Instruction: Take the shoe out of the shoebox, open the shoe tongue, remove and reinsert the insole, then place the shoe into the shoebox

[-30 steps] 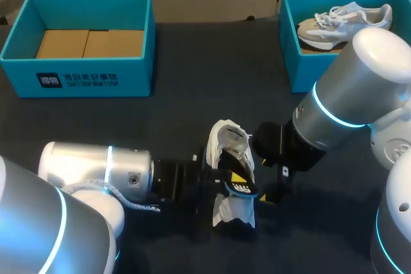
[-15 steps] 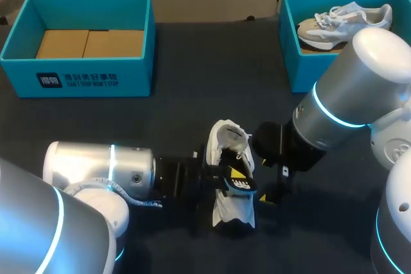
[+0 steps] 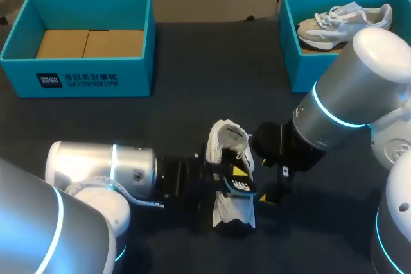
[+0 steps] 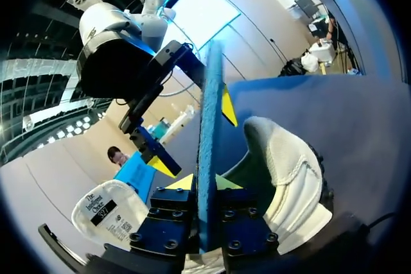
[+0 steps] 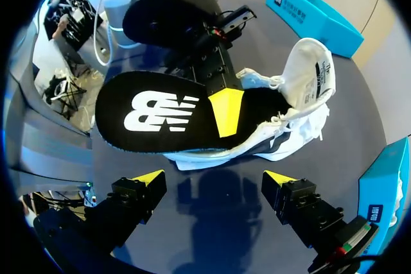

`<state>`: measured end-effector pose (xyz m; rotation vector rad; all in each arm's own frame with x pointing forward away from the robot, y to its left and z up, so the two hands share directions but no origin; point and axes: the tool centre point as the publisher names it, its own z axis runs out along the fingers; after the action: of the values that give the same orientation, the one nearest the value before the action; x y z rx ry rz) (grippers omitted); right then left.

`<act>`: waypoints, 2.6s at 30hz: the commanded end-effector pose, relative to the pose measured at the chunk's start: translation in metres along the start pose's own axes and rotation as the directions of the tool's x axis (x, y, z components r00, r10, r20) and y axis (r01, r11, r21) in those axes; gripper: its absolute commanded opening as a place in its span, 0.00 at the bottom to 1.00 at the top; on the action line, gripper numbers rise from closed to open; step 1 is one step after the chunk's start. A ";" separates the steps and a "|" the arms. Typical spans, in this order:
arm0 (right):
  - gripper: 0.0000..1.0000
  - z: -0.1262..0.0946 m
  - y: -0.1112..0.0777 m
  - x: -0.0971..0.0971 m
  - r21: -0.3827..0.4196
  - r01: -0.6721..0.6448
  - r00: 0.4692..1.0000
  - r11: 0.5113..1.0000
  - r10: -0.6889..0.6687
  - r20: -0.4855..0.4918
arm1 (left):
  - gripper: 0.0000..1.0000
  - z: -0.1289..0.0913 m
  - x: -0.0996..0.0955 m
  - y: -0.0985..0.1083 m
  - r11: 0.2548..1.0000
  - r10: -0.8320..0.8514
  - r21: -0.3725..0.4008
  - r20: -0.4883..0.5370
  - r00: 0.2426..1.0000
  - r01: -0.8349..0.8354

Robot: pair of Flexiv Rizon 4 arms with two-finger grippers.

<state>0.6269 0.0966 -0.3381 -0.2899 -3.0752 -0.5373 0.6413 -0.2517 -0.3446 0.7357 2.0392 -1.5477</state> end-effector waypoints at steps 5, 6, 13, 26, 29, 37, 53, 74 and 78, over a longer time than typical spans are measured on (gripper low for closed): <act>1.00 0.001 0.000 0.001 0.000 0.000 1.000 1.000 0.000 0.003 | 0.19 -0.016 0.000 -0.019 1.000 0.001 0.026 -0.010 1.000 -0.001; 1.00 0.001 0.000 0.001 0.000 0.000 1.000 1.000 0.000 0.003 | 0.19 -0.016 0.000 -0.022 1.000 0.006 0.029 -0.013 1.000 -0.006; 1.00 0.001 0.000 0.001 0.000 0.000 1.000 1.000 0.000 0.003 | 0.15 -0.015 0.004 -0.032 0.999 0.030 0.034 -0.024 0.999 -0.029; 1.00 0.001 0.000 0.001 0.000 0.000 1.000 1.000 0.000 0.003 | 0.00 -0.005 0.005 -0.013 0.989 0.140 0.046 0.018 0.990 -0.141; 1.00 0.001 0.000 0.001 0.000 0.000 1.000 1.000 0.000 0.003 | 0.00 -0.003 0.003 -0.011 0.987 0.156 0.037 0.019 0.988 -0.157; 1.00 0.001 0.000 0.001 0.000 0.000 1.000 1.000 0.000 0.003 | 0.00 0.001 -0.001 -0.002 0.985 0.173 -0.002 0.010 0.985 -0.173; 1.00 0.001 0.000 0.001 0.000 0.000 1.000 1.000 0.000 0.003 | 0.22 -0.017 0.001 -0.019 0.995 0.094 0.014 0.004 0.996 -0.094; 1.00 0.001 0.000 0.001 0.000 0.000 1.000 1.000 0.000 0.003 | 0.00 -0.008 0.005 -0.011 0.985 0.171 0.001 -0.024 0.985 -0.171; 1.00 0.001 0.000 0.001 0.000 0.000 1.000 1.000 0.000 0.003 | 0.00 -0.006 0.002 -0.006 0.981 0.190 -0.023 -0.026 0.981 -0.190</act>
<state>0.6269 0.0966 -0.3380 -0.2899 -3.0752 -0.5373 0.6324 -0.2389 -0.3393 0.9104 1.9269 -1.4260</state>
